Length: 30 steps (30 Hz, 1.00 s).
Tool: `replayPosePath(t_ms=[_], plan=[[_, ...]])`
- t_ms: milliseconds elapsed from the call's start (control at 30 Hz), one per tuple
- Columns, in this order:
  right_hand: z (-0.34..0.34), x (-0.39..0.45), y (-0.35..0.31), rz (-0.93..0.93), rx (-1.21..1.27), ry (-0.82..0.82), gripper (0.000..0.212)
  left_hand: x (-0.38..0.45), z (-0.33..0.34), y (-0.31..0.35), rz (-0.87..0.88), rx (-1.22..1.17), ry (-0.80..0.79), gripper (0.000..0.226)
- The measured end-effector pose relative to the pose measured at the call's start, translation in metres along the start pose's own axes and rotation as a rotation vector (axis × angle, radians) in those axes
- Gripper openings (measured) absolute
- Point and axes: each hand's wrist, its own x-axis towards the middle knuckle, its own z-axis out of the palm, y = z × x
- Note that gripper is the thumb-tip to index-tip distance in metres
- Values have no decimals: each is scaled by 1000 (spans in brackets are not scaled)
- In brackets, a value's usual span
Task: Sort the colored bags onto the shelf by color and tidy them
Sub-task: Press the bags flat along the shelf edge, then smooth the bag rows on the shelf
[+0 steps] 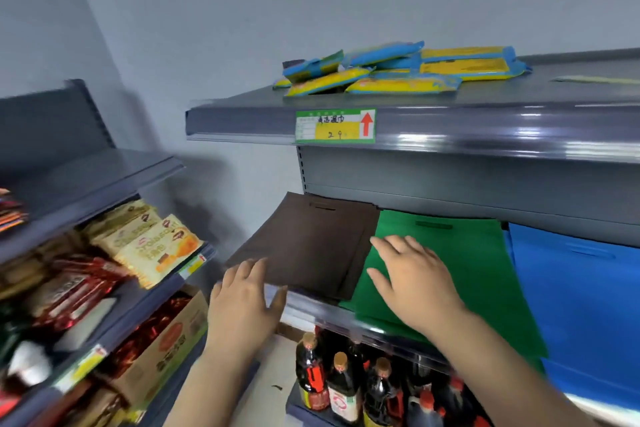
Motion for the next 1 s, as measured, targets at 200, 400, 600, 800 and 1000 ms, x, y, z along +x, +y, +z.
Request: replayPosePath(t_ms=[200, 400, 600, 800, 1000], plan=[[-5, 41, -107, -362, -9, 32, 52, -25, -66, -90, -93, 257, 124, 41], [-4, 74, -222, -597, 20, 51, 47, -41, -121, -173, -200, 408, 189, 50], [-1, 104, -334, -749, 47, 88, 42, -52, -166, -261, -288, 527, 260, 56], [9, 131, -428, -863, 115, 102, 48, -60, -195, -332, -362, 574, 359, 54], [18, 159, -497, -928, 254, 129, 47, -66, -213, -383, -416, 599, 467, 43]])
